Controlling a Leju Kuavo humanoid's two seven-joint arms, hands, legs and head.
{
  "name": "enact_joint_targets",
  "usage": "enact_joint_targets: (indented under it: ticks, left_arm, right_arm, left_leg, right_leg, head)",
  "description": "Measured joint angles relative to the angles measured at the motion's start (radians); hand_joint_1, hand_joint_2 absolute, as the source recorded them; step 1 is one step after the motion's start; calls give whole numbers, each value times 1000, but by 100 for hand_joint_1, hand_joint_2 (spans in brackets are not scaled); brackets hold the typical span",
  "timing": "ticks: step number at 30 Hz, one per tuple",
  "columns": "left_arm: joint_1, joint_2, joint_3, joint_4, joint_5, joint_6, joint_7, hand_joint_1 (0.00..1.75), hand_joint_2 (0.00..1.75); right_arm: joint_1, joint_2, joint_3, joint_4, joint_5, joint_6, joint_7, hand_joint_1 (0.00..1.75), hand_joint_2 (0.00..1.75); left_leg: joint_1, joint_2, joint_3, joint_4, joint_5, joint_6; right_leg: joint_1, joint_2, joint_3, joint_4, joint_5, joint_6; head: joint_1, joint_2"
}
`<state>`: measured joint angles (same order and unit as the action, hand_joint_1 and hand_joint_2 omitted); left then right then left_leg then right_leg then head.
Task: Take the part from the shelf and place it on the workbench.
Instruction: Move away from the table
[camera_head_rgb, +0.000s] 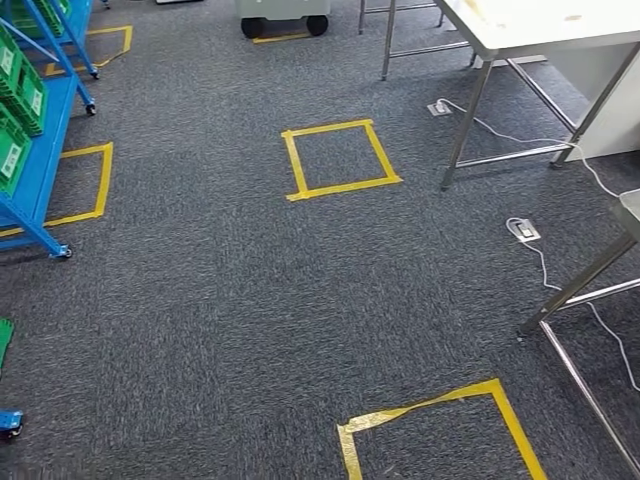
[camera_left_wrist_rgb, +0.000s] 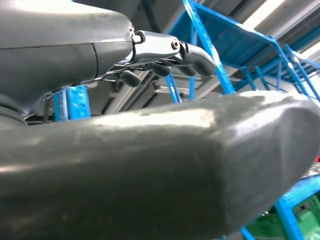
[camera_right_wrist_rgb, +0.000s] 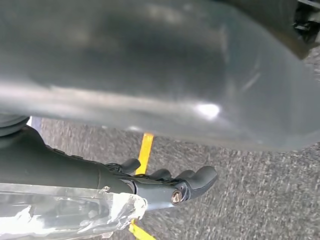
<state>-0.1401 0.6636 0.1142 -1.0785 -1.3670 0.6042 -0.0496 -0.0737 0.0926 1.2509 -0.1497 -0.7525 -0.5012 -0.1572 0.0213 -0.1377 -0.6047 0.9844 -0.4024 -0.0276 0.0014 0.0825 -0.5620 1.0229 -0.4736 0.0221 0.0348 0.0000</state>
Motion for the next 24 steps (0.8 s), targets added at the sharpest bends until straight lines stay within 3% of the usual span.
enact_joint_targets:
  ticks: [1, 2, 3, 5, 7, 8, 9, 10, 12, 14, 15, 16, 17, 19, 21, 22, 24]
  left_arm:
    - [0, 1, 0, 1, 0, 0, 0, 0, 0]
    - [1, 3, -1, 3, 0, 0, 0, 0, 0]
    - [0, 4, -1, 4, 0, 0, 0, 0, 0]
    - [-5, 5, -4, 7, 0, 0, 0, 0, 0]
    - [-10, 1, -9, 10, 1, 0, 0, 0, 0]
    - [-10, -1, -13, 12, 1, 0, 0, 0, 0]
    - [-10, -2, -16, 14, 1, 0, 0, 0, 0]
    - [-10, -2, -18, 16, 1, 1, 0, 0, 0]
    - [-13, -1, -21, 18, 2, 2, 0, 0, 0]
    - [-18, -2, -24, 19, 4, 4, 0, 0, 0]
    - [-19, -2, -25, 19, 4, 5, 1, 0, 0]
    - [-18, -2, -26, 21, 4, 6, 1, 0, 0]
    - [-17, -1, -26, 22, 5, 6, 1, 0, 0]
    - [-21, 2, -26, 24, 5, 7, 1, 0, 0]
    - [-26, 3, -28, 24, 6, 7, 2, 0, 0]
    - [-27, 1, -30, 25, 6, 8, 2, 0, 0]
    - [-27, -1, -32, 27, 6, 8, 2, 0, 0]
  right_arm:
    - [0, 0, 0, 0, 0, 0, 0, 0, 0]
    - [0, 0, 0, 0, 0, 0, 1, 0, 0]
    - [0, 0, 0, 0, 0, 0, 1, 0, 0]
    - [-1, 0, 0, 0, 0, 0, 0, 0, 0]
    - [2, -1, 0, 0, -1, 0, 1, 0, 0]
    - [3, -1, 0, 0, -1, 0, 1, 0, 0]
    - [4, -1, 0, 0, -1, 0, 1, 0, 0]
    - [3, -1, 0, 0, -1, 0, 1, 0, 0]
    - [2, -1, 0, 0, -1, -1, 1, 0, 0]
    - [0, -2, 0, 0, -2, -1, 1, 0, 0]
    - [0, -2, 0, 0, -2, -2, 1, 0, 0]
    - [-1, -2, 0, 0, -2, -2, 1, 0, 0]
    - [-1, -2, 0, 0, -2, -2, 1, 0, 0]
    - [-2, -2, 0, 0, -3, -2, 1, 0, 0]
    - [-1, -2, 0, 0, -3, -2, 1, 0, 0]
    - [0, -2, 0, 0, -3, -2, 1, 0, 0]
    - [3, -2, 0, 0, -4, -2, 1, 0, 0]
  left_leg:
    - [3, -8, -3, -2, 3, -6]
    - [2, 5, -7, 0, 2, -10]
    - [1, 32, -17, 16, -9, -14]
    - [-4, 102, -63, 111, -63, -19]
    - [-4, 125, -128, 247, -121, -23]
    - [-4, 127, -146, 285, -129, -24]
    - [-4, 128, -144, 284, -118, -24]
    - [-4, 134, -120, 242, -91, -23]
    - [-9, 182, -40, 102, -34, -23]
    - [-14, 221, 8, 16, -15, -15]
    - [-18, 220, 11, 4, -17, -10]
    - [-17, 203, 8, 5, -15, -3]
    - [-16, 190, 7, 4, -14, 2]
    - [-12, 165, 6, 3, -11, 14]
    - [-10, 141, 4, 3, -9, 22]
    - [-10, 126, 3, 3, -9, 24]
    - [-11, 96, 3, 3, -8, 25]
  right_leg:
    - [1, -14, 1, -1, 3, -5]
    - [1, -26, 2, -3, 6, -12]
    - [2, -39, 3, -6, 8, -19]
    - [4, -65, 4, -11, 10, -31]
    - [7, -95, 2, -11, 9, -36]
    - [8, -110, 2, -11, 8, -37]
    - [9, -126, 2, -11, 7, -37]
    - [9, -140, 3, -11, 5, -37]
    - [14, -166, 8, -9, -1, -30]
    - [22, -190, 13, -6, -9, -22]
    - [26, -203, 15, -6, -13, -18]
    - [26, -216, 18, -7, -15, -15]
    - [24, -213, 18, -4, -20, -10]
    - [18, -163, -2, 42, -49, 1]
    - [15, -101, -62, 166, -109, 7]
    - [14, -88, -100, 238, -138, 7]
    - [14, -83, -138, 300, -144, 5]
  head:
    - [0, 0]
    - [0, 0]
    - [-2, 0]
    - [-6, 0]
    - [-8, 0]
    - [-8, 0]
    - [-8, 0]
    - [-8, 0]
    - [-9, 0]
    - [-7, 0]
    - [-7, 0]
    - [-5, 0]
    - [-6, 0]
    - [-3, 0]
    - [0, 0]
    - [1, 0]
    - [1, 0]
